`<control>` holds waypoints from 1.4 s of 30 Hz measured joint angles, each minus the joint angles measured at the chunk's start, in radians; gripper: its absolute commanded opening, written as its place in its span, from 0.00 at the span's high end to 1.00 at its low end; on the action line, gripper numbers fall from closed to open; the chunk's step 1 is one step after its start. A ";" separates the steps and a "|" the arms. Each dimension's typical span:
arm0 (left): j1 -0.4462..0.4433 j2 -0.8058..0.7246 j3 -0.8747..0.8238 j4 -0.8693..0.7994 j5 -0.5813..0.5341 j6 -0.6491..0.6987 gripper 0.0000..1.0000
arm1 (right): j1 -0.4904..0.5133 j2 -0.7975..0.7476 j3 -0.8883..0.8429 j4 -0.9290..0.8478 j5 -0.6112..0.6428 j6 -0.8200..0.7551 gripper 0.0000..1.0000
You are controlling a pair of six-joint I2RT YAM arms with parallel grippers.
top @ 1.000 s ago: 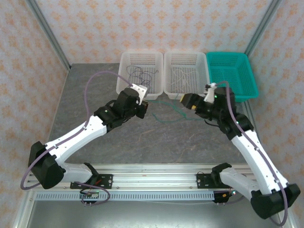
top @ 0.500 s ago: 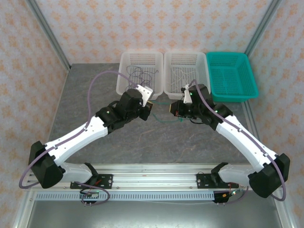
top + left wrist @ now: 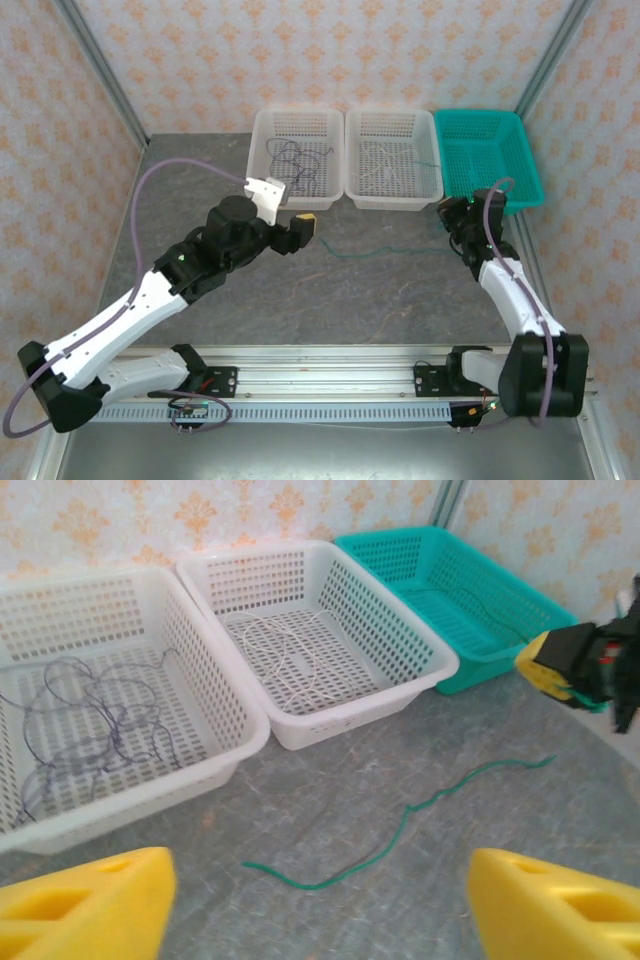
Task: Untangle the cables
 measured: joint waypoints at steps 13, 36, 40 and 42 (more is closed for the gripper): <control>0.000 -0.155 -0.108 -0.029 0.008 -0.070 0.03 | -0.164 0.498 0.378 0.140 0.132 -0.066 0.23; 0.000 -0.051 -0.177 0.018 0.074 -0.101 0.00 | 0.096 -0.147 0.065 -0.433 0.136 -0.026 0.24; 0.000 -0.036 -0.177 0.026 0.080 -0.100 0.00 | 0.290 0.019 0.135 -0.579 0.192 0.027 0.24; 0.000 -0.036 -0.177 0.026 0.087 -0.100 0.00 | 0.354 0.108 0.174 -0.607 0.206 0.062 0.22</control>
